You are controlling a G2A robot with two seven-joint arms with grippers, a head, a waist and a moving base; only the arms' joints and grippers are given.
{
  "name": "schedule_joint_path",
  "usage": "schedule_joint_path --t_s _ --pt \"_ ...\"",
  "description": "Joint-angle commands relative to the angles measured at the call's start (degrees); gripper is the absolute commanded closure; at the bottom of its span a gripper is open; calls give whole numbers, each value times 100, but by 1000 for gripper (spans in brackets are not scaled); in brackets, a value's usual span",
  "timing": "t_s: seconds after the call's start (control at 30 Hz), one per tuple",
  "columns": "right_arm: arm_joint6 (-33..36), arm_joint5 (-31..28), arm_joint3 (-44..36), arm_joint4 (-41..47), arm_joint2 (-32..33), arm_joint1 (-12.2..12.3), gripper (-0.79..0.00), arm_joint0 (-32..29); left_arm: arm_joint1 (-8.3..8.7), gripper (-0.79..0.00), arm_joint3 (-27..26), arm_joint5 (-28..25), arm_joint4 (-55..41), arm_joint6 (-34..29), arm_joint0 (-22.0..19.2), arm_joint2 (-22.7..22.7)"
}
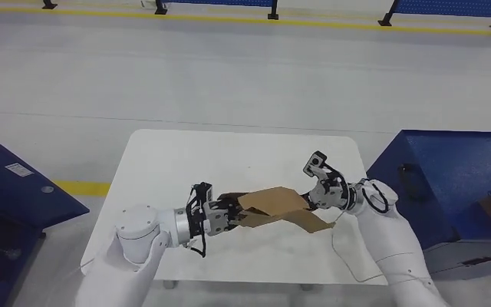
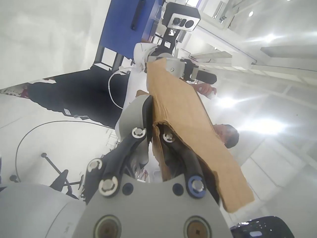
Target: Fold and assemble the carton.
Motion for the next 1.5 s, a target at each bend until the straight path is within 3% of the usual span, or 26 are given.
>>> schedule_joint_path --t_s 0.0,0.07,0.33,0.73,0.97,1.47 --pt "0 44 -46 188 -75 69 -773 -23 8 0 43 22 -15 19 -20 49" --pt "0 44 -38 313 -99 147 -730 -25 16 0 85 56 -50 22 -40 91" --pt "0 -119 -9 529 -186 458 -760 -59 72 0 125 40 -173 -8 -64 87" --pt "0 -211 -603 1233 -396 739 -779 -246 189 0 7 38 -204 -71 119 35" --pt "0 -487 -357 1283 -697 705 -770 -70 255 0 -22 24 -233 -191 206 56" --pt "-146 -626 365 1598 -1357 385 -773 362 371 0 -24 8 -218 -332 267 235"
